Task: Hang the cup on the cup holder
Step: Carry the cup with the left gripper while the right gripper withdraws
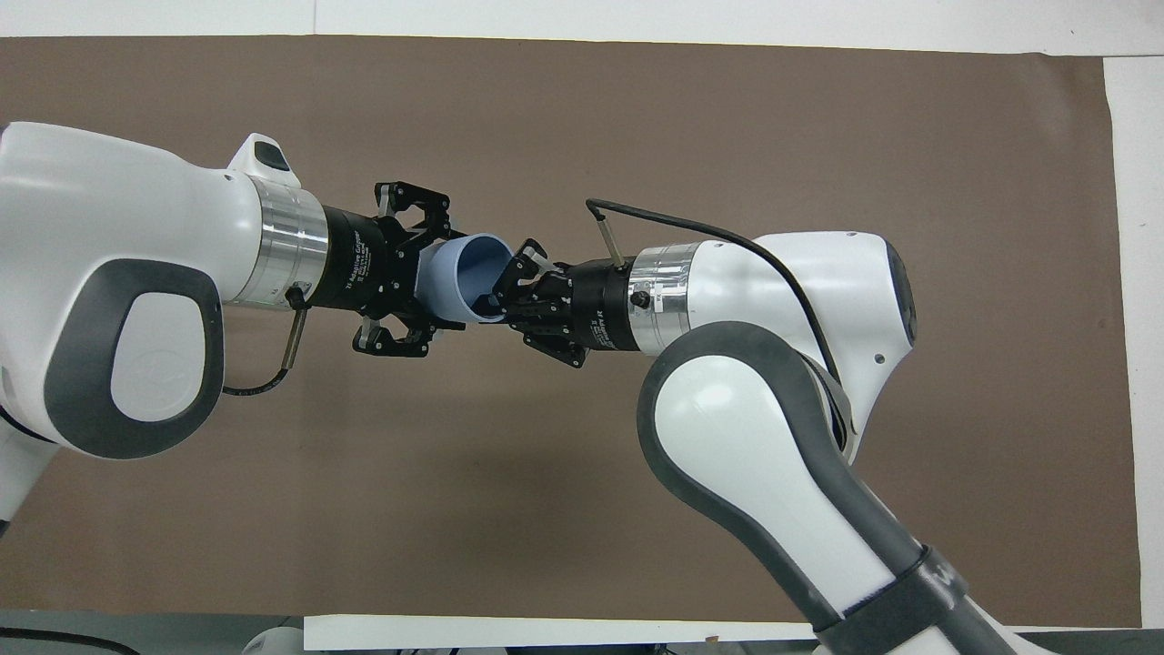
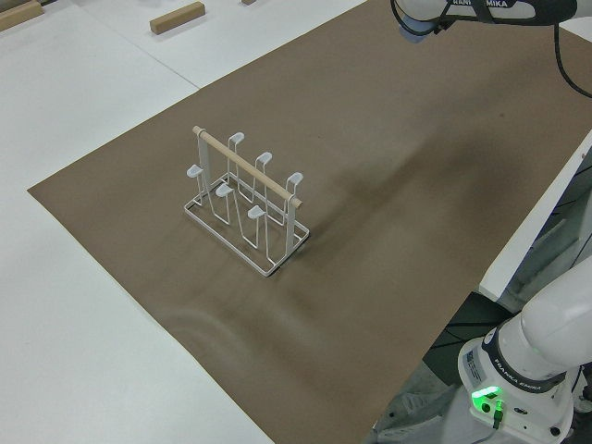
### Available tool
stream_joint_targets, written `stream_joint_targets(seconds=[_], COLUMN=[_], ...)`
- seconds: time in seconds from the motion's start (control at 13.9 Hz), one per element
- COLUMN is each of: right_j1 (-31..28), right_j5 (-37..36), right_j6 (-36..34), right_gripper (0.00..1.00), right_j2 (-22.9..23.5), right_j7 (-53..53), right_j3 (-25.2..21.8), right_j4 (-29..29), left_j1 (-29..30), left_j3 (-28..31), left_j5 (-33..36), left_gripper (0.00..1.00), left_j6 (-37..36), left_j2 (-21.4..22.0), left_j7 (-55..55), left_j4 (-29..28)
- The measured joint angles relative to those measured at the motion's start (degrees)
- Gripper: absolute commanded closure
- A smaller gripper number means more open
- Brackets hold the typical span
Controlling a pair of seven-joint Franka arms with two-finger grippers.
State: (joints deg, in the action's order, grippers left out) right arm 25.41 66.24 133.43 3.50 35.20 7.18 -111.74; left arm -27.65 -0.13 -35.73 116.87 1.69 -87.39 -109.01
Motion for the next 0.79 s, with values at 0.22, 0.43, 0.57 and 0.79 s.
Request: stream_joint_targets(seconds=[0.22,0.43,0.57,0.79], right_j1=[-0.8,-6.8,-11.2,-16.0], right_j5=[-1.8,-12.7,-21.2,-39.3], right_j6=[-0.2,-6.8,-12.7,-19.1], right_gripper=[0.01,0.01,0.01,0.01], right_j2=[-0.9,-3.4,-5.5,-6.8], right_j7=[-0.1,-0.2,-0.6,-1.1], right_j3=[-0.4,-0.8,-1.0,-1.2], right_j4=[0.5,1.0,1.2,1.3], left_j1=[0.0,0.3,0.7,1.7], left_j3=[0.1,0.6,1.1,1.2], left_j5=[0.0,3.3,11.0,27.0], left_gripper=[0.58,0.58,0.58,0.59], left_j6=[0.0,0.0,-0.4,-3.4], left_j2=[0.0,0.0,0.0,-0.1], left_j7=[0.0,-1.2,-3.8,-8.4], left_j4=[0.0,-0.1,-0.2,-0.2])
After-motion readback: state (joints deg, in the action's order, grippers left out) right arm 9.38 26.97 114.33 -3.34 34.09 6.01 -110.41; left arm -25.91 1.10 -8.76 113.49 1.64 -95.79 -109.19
